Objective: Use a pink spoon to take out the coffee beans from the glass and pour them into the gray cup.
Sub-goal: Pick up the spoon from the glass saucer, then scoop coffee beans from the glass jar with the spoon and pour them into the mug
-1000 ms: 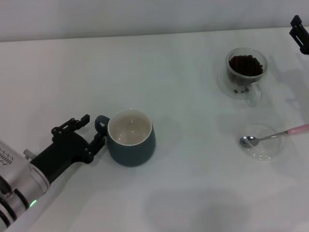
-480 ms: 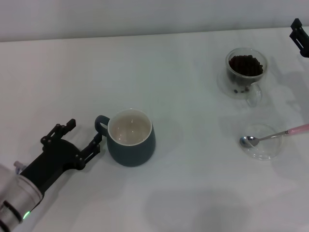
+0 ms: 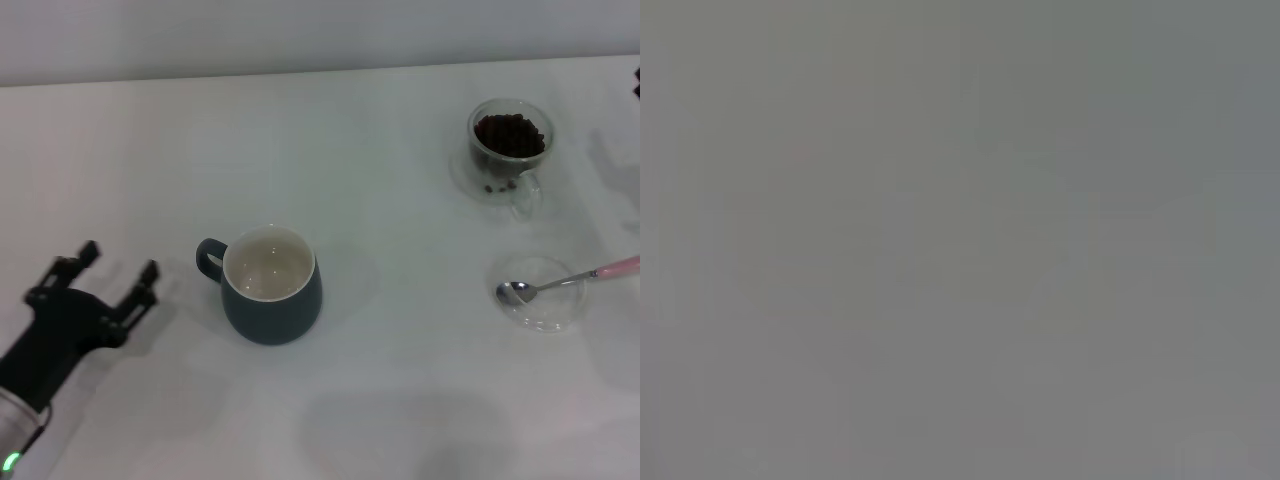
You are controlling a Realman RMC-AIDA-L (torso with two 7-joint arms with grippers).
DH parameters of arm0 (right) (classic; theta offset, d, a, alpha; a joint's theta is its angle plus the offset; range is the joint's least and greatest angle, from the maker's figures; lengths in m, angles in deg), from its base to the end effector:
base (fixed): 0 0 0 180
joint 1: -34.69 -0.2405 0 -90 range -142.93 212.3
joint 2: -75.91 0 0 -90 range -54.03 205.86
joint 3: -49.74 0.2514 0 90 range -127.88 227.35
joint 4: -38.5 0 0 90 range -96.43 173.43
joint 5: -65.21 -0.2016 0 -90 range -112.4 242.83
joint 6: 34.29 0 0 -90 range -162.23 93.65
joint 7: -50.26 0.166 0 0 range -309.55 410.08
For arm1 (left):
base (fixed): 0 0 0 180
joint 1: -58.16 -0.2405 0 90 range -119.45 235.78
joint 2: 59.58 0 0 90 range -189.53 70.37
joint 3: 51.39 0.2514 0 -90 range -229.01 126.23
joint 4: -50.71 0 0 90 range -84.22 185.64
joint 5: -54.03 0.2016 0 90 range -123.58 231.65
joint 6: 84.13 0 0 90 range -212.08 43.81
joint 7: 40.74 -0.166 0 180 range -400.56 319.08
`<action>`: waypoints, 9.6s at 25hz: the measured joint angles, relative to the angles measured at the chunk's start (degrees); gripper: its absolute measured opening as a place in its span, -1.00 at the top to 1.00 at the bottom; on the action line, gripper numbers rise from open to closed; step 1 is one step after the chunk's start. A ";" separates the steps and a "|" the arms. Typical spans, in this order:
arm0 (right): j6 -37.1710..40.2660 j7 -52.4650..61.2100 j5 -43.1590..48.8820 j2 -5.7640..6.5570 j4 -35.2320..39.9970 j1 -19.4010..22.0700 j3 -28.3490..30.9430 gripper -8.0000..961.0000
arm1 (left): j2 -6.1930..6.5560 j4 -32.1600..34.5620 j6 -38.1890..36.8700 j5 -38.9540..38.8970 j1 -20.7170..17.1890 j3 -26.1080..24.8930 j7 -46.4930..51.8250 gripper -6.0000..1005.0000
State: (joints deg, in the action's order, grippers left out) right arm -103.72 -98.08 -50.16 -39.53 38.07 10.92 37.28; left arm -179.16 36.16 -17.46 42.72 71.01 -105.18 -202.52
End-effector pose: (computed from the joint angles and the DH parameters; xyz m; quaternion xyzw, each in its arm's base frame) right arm 0.3750 0.3302 0.0503 -0.5998 0.3509 0.3591 0.6231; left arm -0.3102 0.2642 -0.0807 -0.8183 -0.2353 -0.2909 0.4363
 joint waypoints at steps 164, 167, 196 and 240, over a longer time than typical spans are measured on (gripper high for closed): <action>7.07 58.39 11.18 0.13 17.49 0.53 -19.59 0.70 | 0.23 2.34 6.28 -23.74 0.16 0.02 -0.03 -0.54; 7.34 60.39 9.86 0.13 16.83 0.34 -19.57 0.70 | 0.23 2.37 6.28 -23.68 0.11 -0.04 -0.03 -0.54; 12.58 75.61 6.79 1.48 17.67 0.45 -19.57 0.70 | 0.23 3.03 6.33 -24.13 1.01 -0.09 -0.03 -0.54; 1.58 96.80 6.92 -0.20 32.32 -1.17 -53.23 0.70 | 0.14 4.53 3.70 -27.62 1.91 -0.09 0.05 -0.54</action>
State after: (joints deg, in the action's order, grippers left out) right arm -102.14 -1.29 -43.25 -39.73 70.39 9.74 -15.95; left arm -179.02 40.69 -13.77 15.10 72.92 -105.27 -202.47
